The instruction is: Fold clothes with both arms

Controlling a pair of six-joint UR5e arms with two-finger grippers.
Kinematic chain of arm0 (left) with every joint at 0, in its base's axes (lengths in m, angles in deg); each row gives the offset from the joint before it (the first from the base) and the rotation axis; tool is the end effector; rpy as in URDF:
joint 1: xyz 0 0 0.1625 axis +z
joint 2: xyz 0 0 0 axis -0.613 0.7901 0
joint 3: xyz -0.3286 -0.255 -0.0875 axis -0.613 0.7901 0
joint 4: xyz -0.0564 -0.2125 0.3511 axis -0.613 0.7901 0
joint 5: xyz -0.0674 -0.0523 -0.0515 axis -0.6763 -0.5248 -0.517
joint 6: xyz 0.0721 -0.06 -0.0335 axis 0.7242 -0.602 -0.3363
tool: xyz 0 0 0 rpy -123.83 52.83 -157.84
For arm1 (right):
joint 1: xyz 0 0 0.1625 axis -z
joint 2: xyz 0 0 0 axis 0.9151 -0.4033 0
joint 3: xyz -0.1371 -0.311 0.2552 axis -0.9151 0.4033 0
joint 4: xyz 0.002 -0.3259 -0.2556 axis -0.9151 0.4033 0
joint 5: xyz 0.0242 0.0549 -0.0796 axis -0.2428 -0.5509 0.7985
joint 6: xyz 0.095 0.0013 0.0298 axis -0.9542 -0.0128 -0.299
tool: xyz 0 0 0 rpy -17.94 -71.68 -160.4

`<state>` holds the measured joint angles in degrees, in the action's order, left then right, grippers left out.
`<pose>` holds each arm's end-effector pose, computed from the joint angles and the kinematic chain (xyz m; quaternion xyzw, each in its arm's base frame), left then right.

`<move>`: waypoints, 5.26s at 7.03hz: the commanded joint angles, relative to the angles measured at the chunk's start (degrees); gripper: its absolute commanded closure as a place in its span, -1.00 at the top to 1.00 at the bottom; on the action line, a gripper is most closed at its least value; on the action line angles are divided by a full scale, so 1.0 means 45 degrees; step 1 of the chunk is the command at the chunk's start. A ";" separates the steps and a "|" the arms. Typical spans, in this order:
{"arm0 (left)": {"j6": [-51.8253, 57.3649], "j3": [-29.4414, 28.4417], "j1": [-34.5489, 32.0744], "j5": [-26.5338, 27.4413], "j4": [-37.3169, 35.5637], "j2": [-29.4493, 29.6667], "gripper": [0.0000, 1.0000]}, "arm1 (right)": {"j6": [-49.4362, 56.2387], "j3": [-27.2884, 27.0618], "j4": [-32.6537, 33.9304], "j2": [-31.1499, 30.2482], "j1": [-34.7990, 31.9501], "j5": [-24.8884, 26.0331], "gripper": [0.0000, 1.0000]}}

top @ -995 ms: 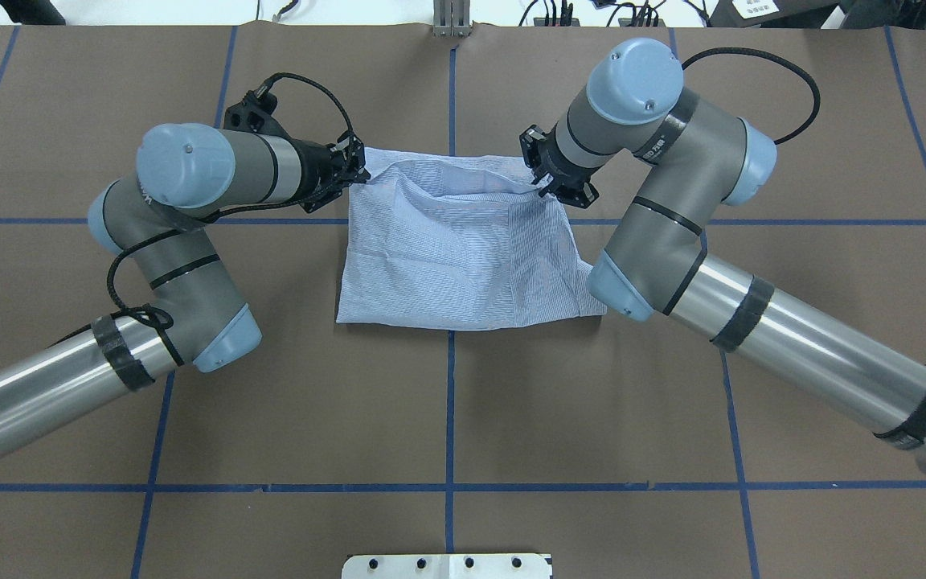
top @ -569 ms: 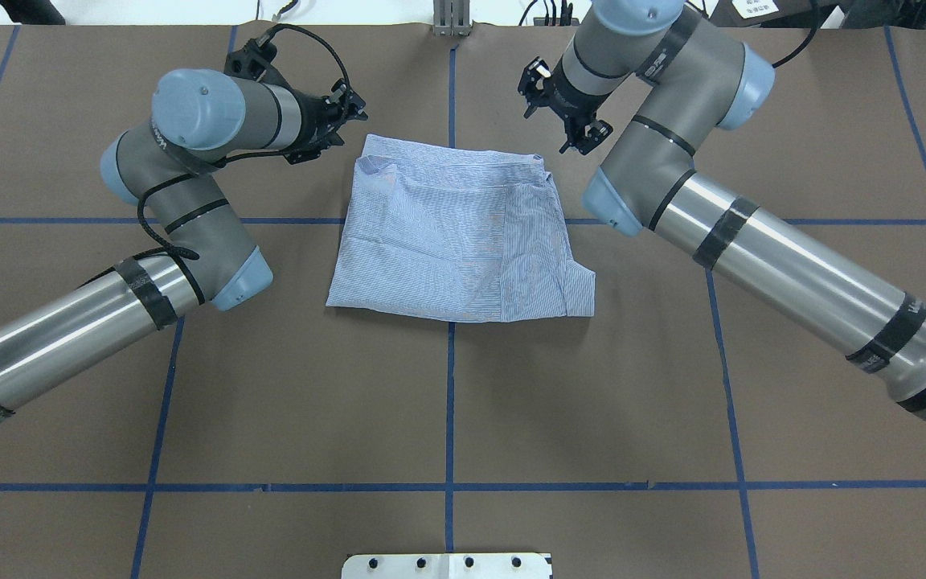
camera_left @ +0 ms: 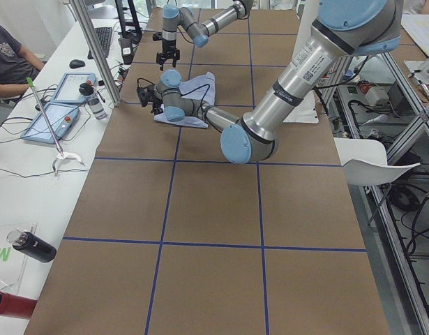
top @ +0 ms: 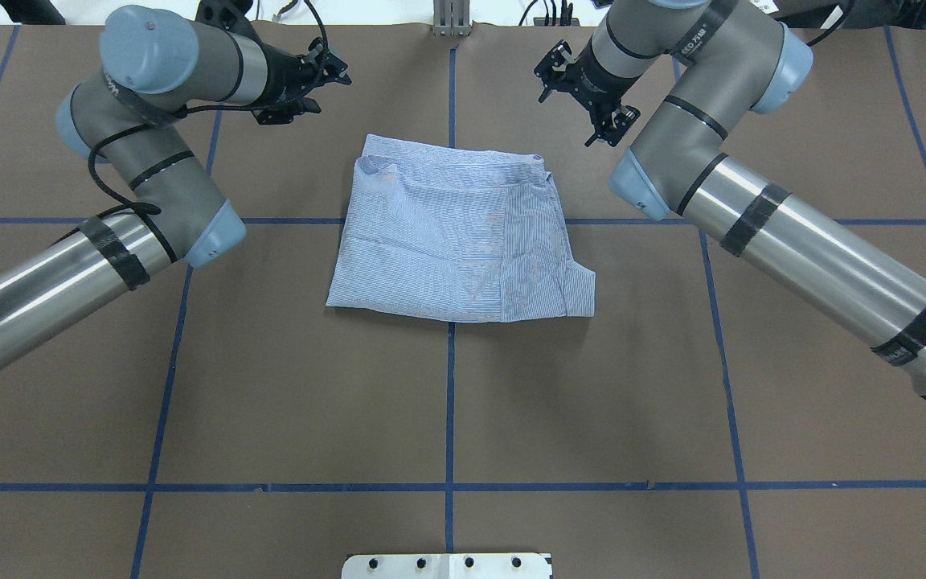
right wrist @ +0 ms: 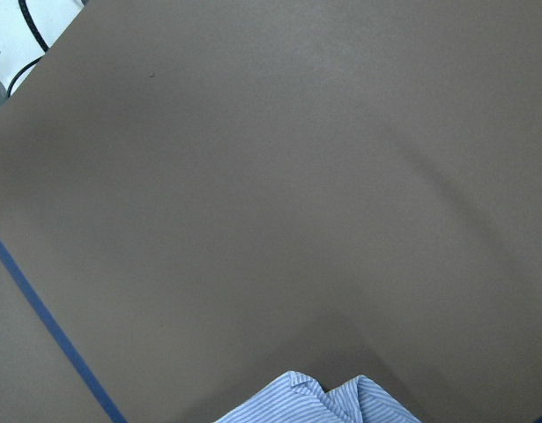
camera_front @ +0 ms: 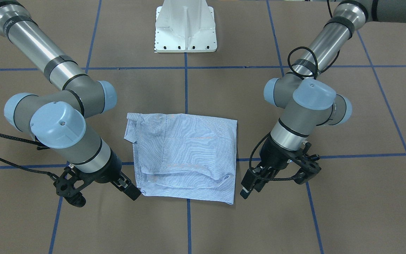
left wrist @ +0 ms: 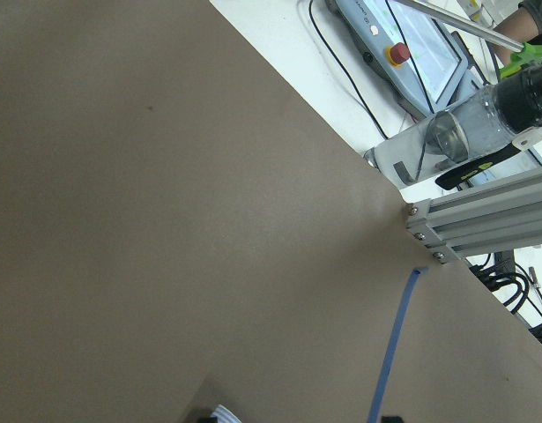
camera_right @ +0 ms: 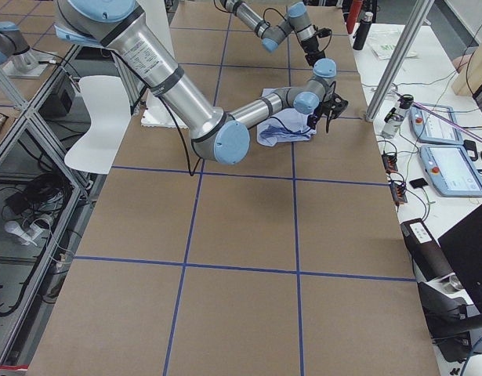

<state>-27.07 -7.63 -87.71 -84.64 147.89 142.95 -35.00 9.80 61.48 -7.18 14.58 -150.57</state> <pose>0.4180 -0.6564 0.2905 0.1189 0.5826 -0.2716 0.7567 -0.4286 -0.6740 0.2825 -0.0759 -0.4582 0.3396 0.8179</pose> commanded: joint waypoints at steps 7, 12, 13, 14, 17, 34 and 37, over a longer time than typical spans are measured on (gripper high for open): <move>1.7365 0.2184 -0.6770 -0.6218 -0.2827 -0.5984 0.35 | 1.3137 -0.2497 0.0791 -0.5475 -0.4768 -0.3232 1.00; 2.1469 0.5053 -0.9008 -0.6480 -0.9948 -0.6665 0.38 | 1.9889 -0.4543 0.4741 -0.8167 -0.7232 -0.4270 1.00; 2.1489 0.5191 -0.9047 -0.6537 -0.9799 -0.7422 0.99 | 1.9934 -0.5128 0.4742 -0.8736 -0.7313 -0.4057 1.00; 2.1373 0.5792 -0.9067 -0.6557 -0.9584 -0.8087 1.00 | 1.9954 -0.5675 0.4742 -0.9321 -0.7140 -0.3513 1.00; 2.0636 0.7182 -0.9087 -0.6519 -0.9291 -0.9947 1.00 | 1.9954 -0.6012 0.4665 -0.9737 -0.7099 -0.3371 1.00; 2.0591 0.7652 -0.9047 -0.7338 -0.9016 -0.9832 1.00 | 1.9857 -0.6559 0.4449 -0.9523 -0.5224 -0.2355 1.00; 2.0591 0.7655 -0.9047 -0.7319 -0.9035 -0.9871 1.00 | 1.9857 -0.6909 0.4488 -0.9561 -0.5204 -0.2590 1.00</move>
<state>65.59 27.20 -128.45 -117.58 107.24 98.58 54.36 -20.42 81.55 -50.00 -8.81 -161.99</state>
